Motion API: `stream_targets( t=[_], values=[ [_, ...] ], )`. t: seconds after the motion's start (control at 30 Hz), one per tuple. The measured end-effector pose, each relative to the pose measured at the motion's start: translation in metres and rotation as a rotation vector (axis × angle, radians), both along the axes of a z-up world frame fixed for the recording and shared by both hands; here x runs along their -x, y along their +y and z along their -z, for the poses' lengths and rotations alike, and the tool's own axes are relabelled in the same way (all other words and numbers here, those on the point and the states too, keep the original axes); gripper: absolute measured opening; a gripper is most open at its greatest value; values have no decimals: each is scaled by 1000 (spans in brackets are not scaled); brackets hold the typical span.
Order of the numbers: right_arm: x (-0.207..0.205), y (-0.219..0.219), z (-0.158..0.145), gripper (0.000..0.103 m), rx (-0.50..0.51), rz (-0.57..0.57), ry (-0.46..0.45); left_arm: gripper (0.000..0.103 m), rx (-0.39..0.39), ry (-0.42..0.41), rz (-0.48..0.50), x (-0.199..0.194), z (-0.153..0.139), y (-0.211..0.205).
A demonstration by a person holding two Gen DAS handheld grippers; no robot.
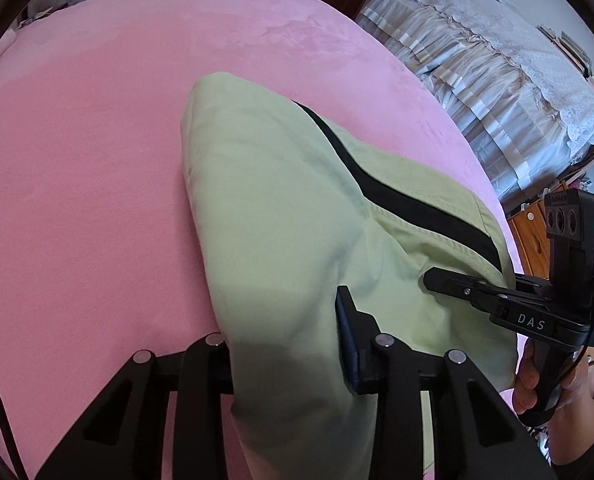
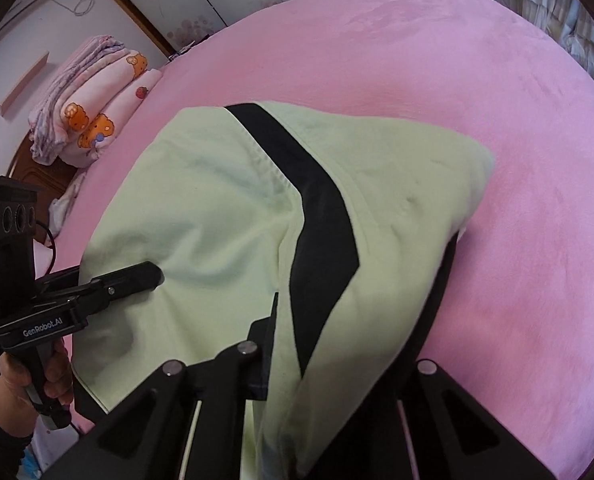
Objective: Fold large clothes
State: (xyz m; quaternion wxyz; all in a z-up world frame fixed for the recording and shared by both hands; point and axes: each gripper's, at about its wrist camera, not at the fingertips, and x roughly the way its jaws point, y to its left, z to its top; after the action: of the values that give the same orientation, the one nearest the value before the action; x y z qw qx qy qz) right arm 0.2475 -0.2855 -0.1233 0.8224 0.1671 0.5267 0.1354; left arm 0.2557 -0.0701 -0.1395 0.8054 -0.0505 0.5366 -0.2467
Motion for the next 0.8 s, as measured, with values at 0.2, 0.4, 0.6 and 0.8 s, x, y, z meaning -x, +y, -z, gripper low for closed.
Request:
stream_targets(
  t=[0.2,0.4,0.6,0.8],
  values=[
    [29,50,-27,11,-31,-37,-20,33,-9,2,-25,35,-32,55],
    [31,124,-47,11,-47,-109,-40,33,-29,-14,-82,58,-57,121],
    [16,192,-54,11,-65,-180,-43,33,-51,-22,-147,60,-67,198],
    [-19,250,-56,11,-73,-217,-54,33,-79,-48,-185,36,-70,260]
  ],
)
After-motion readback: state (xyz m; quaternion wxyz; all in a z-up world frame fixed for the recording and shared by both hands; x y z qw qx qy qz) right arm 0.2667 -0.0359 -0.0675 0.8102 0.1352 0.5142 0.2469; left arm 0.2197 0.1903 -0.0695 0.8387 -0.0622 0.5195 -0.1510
